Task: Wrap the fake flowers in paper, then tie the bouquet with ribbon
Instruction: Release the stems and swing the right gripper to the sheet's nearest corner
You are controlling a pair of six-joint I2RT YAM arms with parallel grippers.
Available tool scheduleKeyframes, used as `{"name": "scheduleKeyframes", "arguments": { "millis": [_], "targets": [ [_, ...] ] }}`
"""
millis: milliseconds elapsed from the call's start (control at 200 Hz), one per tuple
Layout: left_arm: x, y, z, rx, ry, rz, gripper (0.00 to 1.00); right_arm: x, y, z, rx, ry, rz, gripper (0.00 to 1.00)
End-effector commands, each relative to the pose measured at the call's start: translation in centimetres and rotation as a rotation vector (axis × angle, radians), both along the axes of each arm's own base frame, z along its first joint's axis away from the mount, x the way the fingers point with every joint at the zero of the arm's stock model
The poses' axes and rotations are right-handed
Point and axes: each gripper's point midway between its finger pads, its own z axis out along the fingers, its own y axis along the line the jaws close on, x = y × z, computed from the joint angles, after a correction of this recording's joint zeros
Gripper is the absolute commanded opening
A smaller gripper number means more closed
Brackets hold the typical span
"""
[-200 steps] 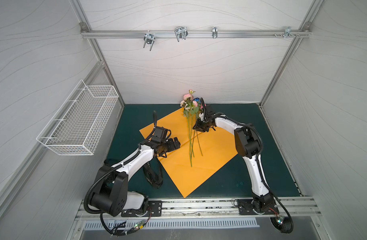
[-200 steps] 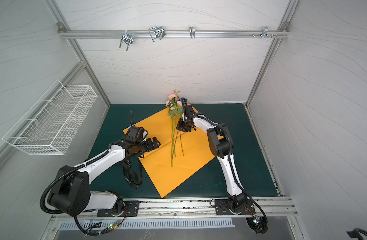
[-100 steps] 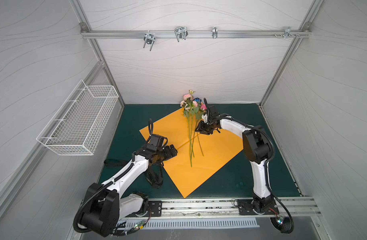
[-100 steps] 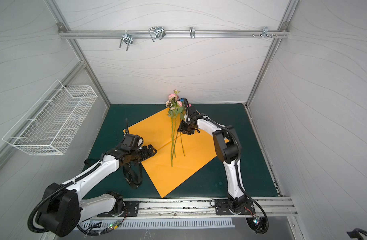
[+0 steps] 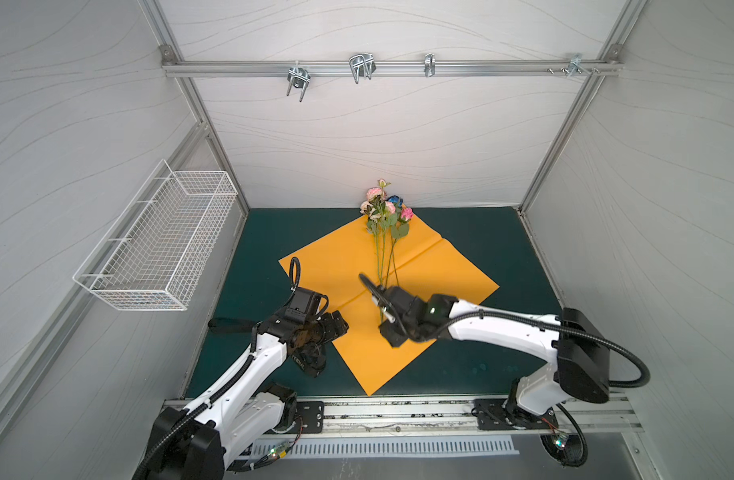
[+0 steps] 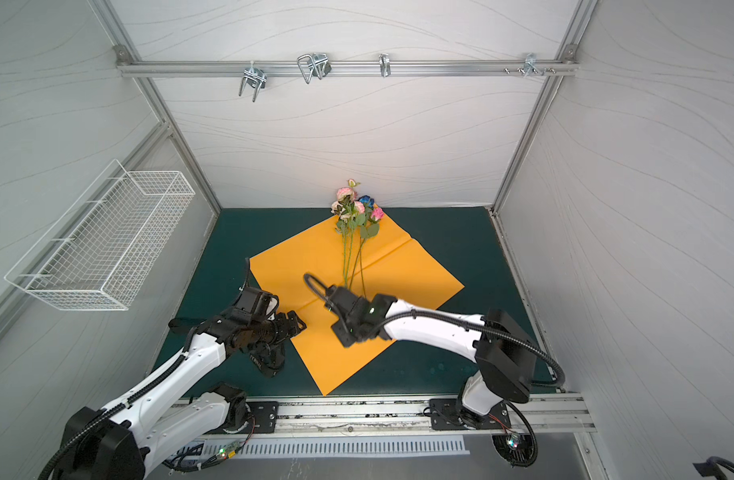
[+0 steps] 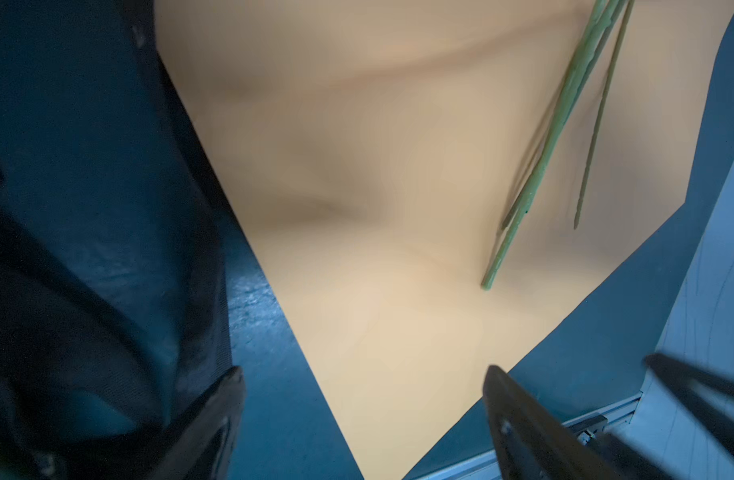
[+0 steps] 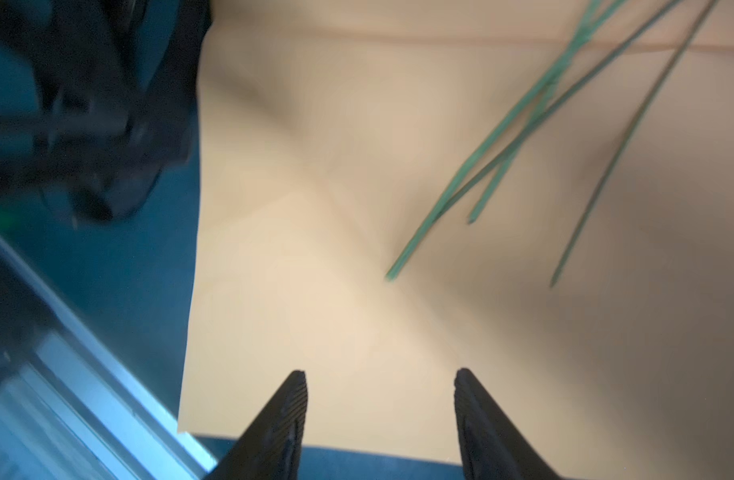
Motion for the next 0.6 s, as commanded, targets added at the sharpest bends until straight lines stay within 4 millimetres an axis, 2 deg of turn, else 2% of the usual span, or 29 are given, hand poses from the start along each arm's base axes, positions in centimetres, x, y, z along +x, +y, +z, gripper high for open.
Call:
{"name": "scheduleKeyframes", "arguments": {
  "millis": [0, 145, 310, 430, 595],
  "targets": [
    [0.0, 0.5, 0.5, 0.037, -0.012, -0.002, 0.91, -1.5, -2.3, 0.0, -0.189, -0.228, 0.054, 0.59],
    [1.1, 1.3, 1.2, 0.075, -0.07, 0.035, 0.93, -6.5, 0.6, -0.7, -0.22, -0.313, 0.199, 0.59],
    [2.1, 3.3, 1.9, 0.158, -0.132, 0.122, 0.95, -10.7, 2.9, -3.2, -0.279, -0.338, 0.305, 0.59],
    [2.3, 3.7, 2.1, 0.174, -0.143, 0.138, 0.96, -11.9, 3.4, -4.4, -0.288, -0.328, 0.318, 0.59],
    [2.3, 3.9, 1.9, 0.181, -0.148, 0.152, 0.96, -12.3, 3.7, -5.4, -0.302, -0.317, 0.337, 0.59]
  ]
}}
